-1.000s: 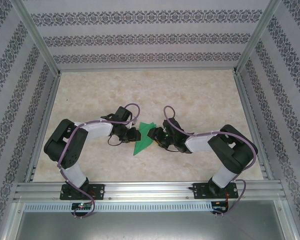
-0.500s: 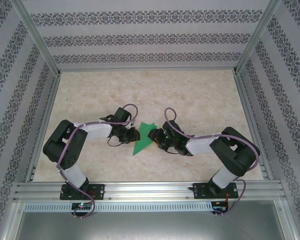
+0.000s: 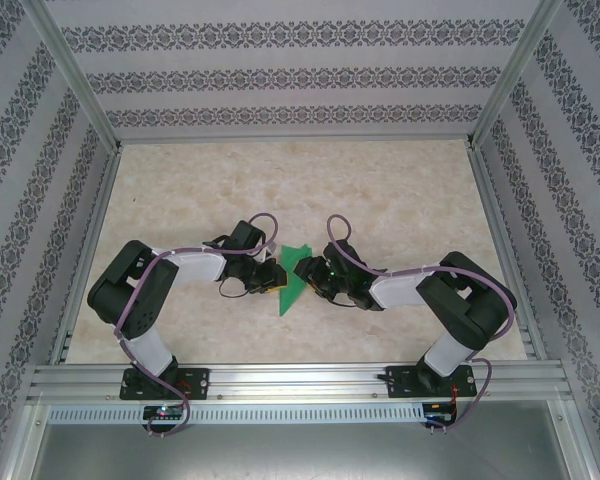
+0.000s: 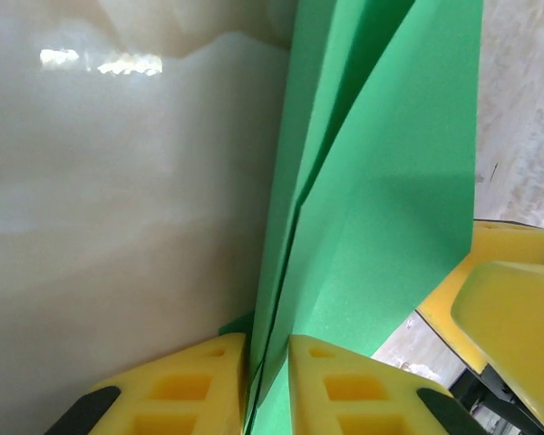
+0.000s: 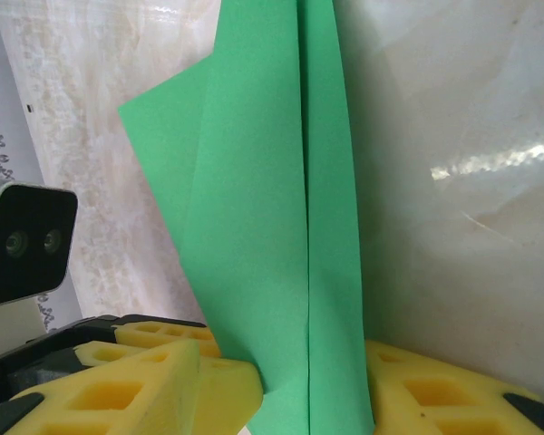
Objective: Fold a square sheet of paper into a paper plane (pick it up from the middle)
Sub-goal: Turn over the paper at the center of the table.
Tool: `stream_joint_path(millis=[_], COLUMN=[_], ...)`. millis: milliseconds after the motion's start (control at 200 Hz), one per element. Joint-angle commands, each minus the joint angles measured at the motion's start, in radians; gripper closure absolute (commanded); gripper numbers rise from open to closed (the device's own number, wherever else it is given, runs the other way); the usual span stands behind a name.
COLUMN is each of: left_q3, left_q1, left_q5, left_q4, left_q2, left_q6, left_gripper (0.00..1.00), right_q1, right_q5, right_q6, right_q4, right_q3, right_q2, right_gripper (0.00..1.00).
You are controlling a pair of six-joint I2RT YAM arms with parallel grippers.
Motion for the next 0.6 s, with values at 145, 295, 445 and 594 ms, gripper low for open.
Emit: stream_joint_path(millis=[145, 295, 445, 594], left_q3=[-0.001, 0.009, 0.007, 0.012], left_q1=[-0.007, -0.006, -0.003, 0.012], left_q5=[0.012, 0.005, 0.007, 0.035], left_q4=[0.055, 0.046, 0.047, 0.068], left_q2=[-0.036, -0.045, -0.069, -0.129], left_q6=[-0.036, -0.023, -0.029, -0.066], left_gripper=[0.88, 0.94, 0.96, 0.96], right_q1=[-0.002, -0.019, -0.044, -0.066], right_q5=[-0.03, -0.057, -0.068, -0.084], right_q6=[-0.1, -0.107, -0.107, -0.107], right_q4=[-0.051, -0.027, 0.002, 0.029], right_q3=[0.018, 0.008, -0.015, -0.046], right_q2=[-0.005, 0.006, -0.021, -0.066], right_gripper=[0.54, 0.54, 0.53, 0.5])
